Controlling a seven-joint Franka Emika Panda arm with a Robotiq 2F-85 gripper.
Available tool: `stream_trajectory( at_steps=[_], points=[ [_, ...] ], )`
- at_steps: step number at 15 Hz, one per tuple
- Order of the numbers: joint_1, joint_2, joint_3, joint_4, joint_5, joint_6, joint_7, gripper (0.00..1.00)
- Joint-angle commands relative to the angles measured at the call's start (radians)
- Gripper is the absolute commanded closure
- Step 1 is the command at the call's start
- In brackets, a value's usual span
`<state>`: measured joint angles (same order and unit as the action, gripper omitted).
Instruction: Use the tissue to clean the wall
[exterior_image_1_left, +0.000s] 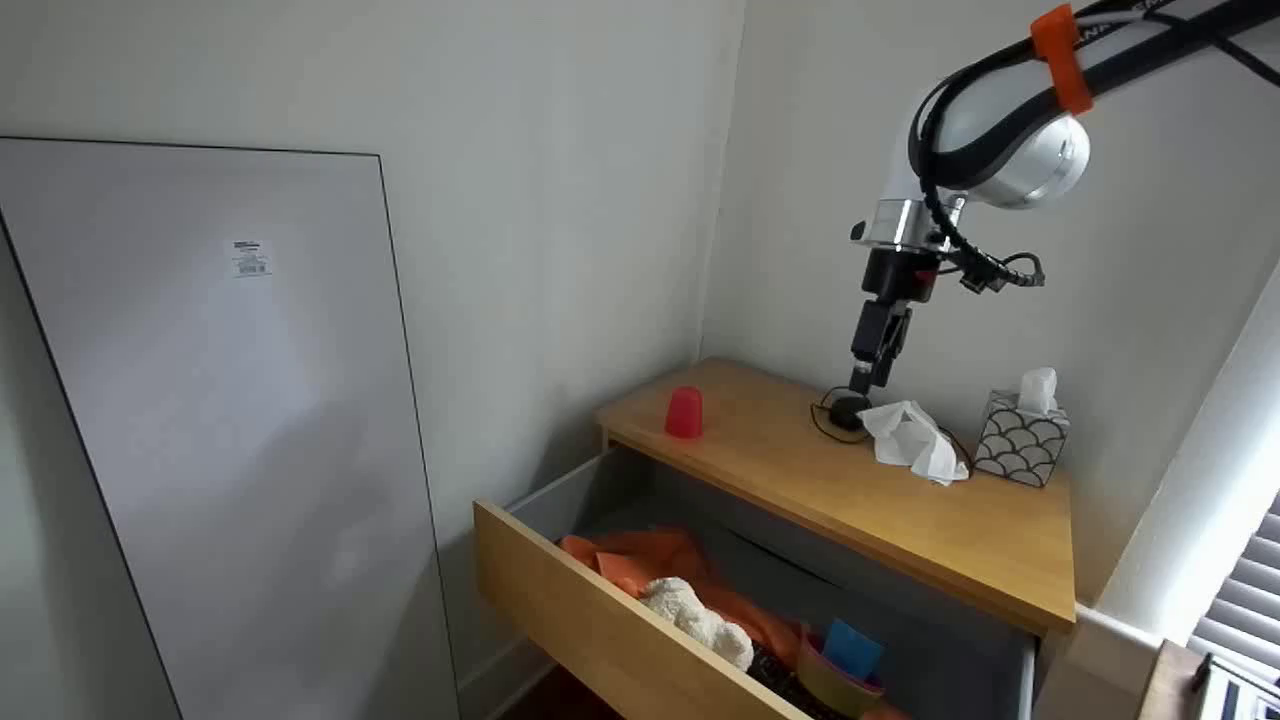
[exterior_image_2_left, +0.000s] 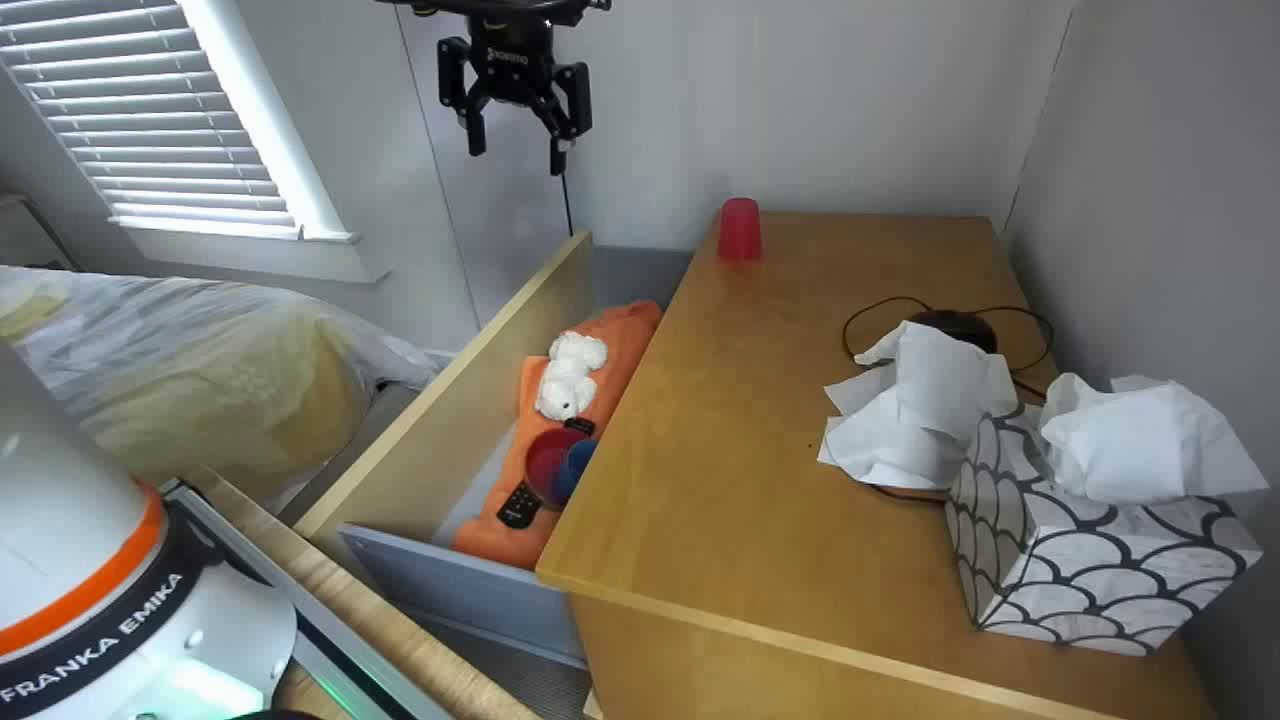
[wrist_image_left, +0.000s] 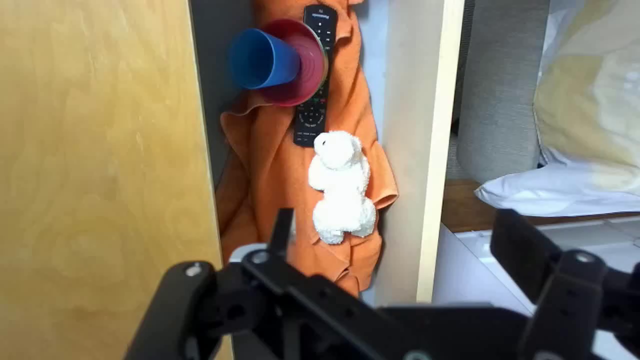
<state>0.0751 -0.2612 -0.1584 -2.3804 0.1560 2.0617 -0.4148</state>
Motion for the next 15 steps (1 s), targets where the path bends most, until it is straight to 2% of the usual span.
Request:
stream_trajectory(
  at_steps=[1, 12, 13, 15],
  points=[
    [-0.023, 0.001, 0.022, 0.001, 0.006, -0.003, -0.005, 0.00],
    [-0.023, 0.001, 0.022, 0.001, 0.006, -0.003, -0.005, 0.00],
    [-0.031, 0.016, 0.023, 0.002, -0.001, 0.083, -0.004, 0.00],
    [-0.055, 0.047, 0.011, 0.019, -0.019, 0.175, -0.007, 0.00]
  ],
)
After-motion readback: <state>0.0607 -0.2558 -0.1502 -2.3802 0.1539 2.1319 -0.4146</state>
